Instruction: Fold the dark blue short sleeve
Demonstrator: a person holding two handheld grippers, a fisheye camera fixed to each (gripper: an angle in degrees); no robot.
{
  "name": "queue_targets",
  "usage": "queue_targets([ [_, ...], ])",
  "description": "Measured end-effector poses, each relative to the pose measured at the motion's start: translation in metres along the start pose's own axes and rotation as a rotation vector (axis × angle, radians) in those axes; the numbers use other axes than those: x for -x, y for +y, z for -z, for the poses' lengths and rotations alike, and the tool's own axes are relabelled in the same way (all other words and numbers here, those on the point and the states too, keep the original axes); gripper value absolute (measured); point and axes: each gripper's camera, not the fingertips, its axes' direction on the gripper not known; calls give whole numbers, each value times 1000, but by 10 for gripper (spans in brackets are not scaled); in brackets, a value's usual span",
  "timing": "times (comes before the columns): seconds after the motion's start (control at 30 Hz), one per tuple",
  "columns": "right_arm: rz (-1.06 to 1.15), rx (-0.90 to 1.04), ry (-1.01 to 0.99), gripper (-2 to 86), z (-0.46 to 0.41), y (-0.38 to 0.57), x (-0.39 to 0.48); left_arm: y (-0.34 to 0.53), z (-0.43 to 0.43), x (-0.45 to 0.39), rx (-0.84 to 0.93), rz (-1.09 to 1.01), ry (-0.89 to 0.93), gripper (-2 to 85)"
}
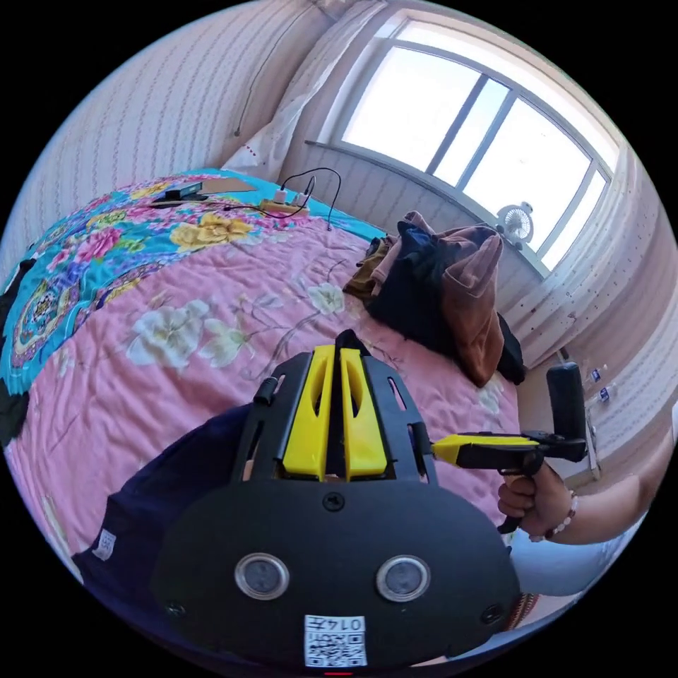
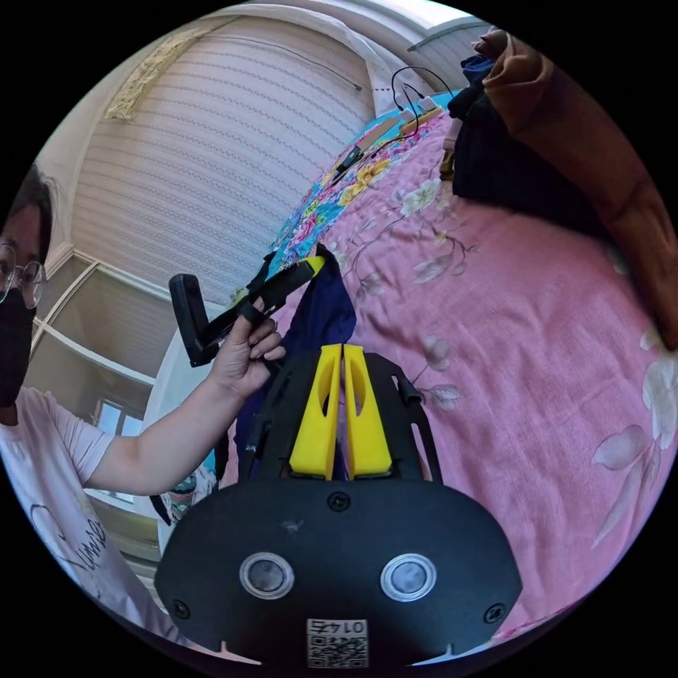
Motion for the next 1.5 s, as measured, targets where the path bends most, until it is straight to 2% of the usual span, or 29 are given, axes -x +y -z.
queue_targets([
  [0.13,-104,57,29,-2,-10,5,-16,-6,-41,2,175,6,-48,-1],
  [0.33,-112,55,6,-1,-6,10,-21,-12,-19,2,169,-3,20,63],
  [0.5,-100,85,-18,1,-11,6,-20,-15,-4,-2,195,-92,-62,65],
  [0.67,-71,92,-12,2,-17,-2,-15,-14,-22,4,259,-49,-36,62],
  [0.73,-82,100,-7,5,-20,-5,-15,-13,-16,2,215,-30,-109,56],
  [0.8,-90,95,-15,9,-21,-6,-14,-11,-11,-1,177,-14,-65,51],
  [0.9,-92,67,-51,21,-21,-7,-10,-10,-25,-7,236,4,25,52],
  [1.03,-112,126,-75,35,-44,-15,-3,3,-47,-12,339,8,-38,48],
  [1.13,-120,202,-47,14,-63,-22,3,10,-43,-12,317,15,28,11],
  [1.23,-94,155,-4,2,-59,-26,17,11,-32,-14,245,25,11,-5],
  [1.37,-95,162,38,-3,-67,-31,25,33,-37,-14,234,21,-37,-4],
  [1.5,-70,192,74,-3,-84,-35,43,51,-4,-7,252,101,24,41],
])
